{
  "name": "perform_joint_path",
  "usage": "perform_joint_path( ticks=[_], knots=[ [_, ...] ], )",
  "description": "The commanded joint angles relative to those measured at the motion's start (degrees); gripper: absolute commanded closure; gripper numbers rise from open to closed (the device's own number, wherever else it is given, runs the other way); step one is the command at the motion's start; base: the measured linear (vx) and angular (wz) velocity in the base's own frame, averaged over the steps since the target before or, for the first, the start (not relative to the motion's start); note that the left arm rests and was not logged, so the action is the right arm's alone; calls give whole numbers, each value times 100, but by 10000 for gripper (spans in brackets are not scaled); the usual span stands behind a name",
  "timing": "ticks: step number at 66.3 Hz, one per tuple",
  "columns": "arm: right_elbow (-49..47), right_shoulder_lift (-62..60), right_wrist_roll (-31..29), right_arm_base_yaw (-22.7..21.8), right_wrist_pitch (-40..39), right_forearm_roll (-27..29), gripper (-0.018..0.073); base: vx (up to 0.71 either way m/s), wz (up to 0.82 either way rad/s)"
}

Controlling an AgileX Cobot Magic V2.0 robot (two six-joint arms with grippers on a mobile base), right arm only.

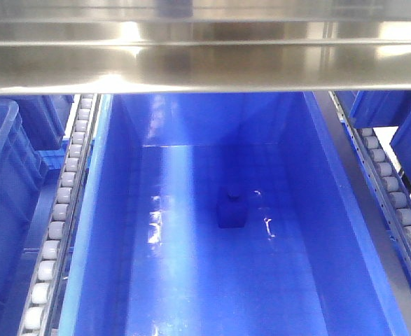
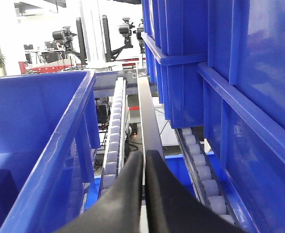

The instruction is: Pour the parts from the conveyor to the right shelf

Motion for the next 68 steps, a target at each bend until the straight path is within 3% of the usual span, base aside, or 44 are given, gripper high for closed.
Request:
perform_joint_path(
  ticks=[1,68],
  knots=[
    [111,-48,-45,10,-403,-4,568,0,0],
    [111,-48,-45,10,-403,-4,568,0,0]
  ],
)
